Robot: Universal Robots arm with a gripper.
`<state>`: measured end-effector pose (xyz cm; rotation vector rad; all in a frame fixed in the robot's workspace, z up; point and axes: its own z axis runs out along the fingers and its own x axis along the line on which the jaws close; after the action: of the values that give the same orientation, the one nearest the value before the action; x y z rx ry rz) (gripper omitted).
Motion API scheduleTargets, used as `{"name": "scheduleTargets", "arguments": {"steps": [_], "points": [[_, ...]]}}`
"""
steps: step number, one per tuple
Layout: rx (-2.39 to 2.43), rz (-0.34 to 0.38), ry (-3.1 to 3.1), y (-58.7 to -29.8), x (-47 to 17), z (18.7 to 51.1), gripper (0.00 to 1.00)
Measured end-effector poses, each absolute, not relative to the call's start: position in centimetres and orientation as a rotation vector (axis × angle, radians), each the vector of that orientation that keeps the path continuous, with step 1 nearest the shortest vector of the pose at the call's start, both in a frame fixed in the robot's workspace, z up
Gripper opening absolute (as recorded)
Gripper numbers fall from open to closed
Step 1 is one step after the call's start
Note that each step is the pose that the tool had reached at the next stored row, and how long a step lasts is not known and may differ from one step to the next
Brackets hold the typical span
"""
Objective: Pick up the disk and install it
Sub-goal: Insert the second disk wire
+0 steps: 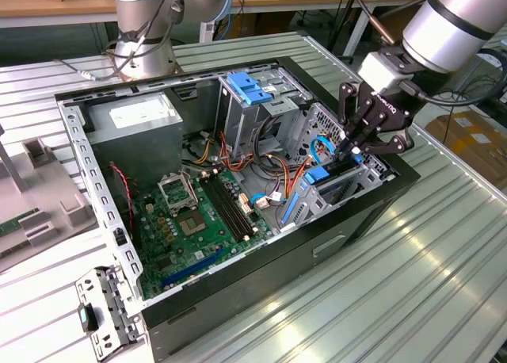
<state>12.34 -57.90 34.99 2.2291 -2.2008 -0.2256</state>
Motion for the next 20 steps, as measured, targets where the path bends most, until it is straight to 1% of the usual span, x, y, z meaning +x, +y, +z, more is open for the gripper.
{"name": "scheduleTargets", "arguments": {"steps": [19,20], "points": [[2.230,-0.226,-2.200,-58.2,12.3,33.9,0.16],[2.231,-0.228,-2.201,-58.2,12.3,33.8,0.17]]}}
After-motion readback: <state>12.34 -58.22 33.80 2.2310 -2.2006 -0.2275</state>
